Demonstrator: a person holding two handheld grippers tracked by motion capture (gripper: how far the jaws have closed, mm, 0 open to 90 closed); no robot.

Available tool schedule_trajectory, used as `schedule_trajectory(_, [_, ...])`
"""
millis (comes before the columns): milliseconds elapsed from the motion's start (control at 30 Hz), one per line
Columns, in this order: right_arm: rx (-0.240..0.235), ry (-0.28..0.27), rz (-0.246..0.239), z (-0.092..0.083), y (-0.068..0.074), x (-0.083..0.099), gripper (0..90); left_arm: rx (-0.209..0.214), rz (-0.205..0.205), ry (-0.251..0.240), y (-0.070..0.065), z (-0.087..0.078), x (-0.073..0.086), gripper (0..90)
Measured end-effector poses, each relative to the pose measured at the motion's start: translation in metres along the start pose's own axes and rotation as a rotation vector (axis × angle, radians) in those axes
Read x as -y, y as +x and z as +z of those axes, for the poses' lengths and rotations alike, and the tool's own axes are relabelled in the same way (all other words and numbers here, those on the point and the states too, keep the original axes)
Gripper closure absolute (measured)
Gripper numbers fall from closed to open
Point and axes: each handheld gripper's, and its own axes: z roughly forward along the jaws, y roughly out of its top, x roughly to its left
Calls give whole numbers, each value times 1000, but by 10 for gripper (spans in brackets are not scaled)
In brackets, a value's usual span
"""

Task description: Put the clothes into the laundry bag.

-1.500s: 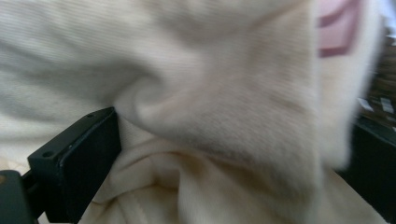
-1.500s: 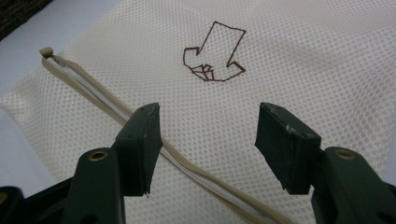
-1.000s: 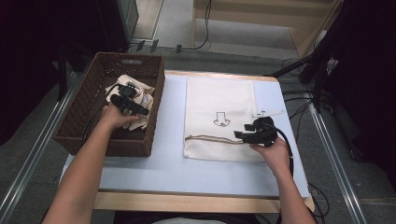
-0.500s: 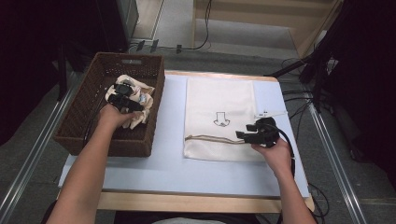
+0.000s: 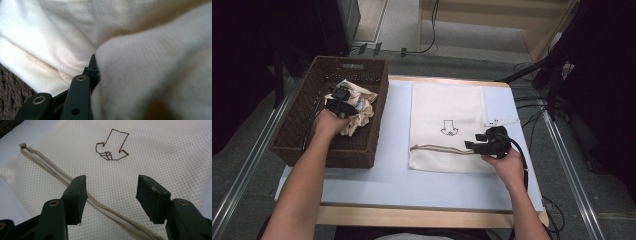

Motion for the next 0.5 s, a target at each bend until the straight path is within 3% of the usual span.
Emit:
schedule_trajectory(133, [2,-11,7,-2,-2,1,433,66,-39,-13,9,-6,-1,683])
schedule_trajectory(233, [3,-12,8,-3,-2,1,433,93,-24,-36,13,-14,-2,685])
schedule_trajectory(500, [7,-10,9,-2,-2,0,433,110,28,-94,19,-34,-6,685])
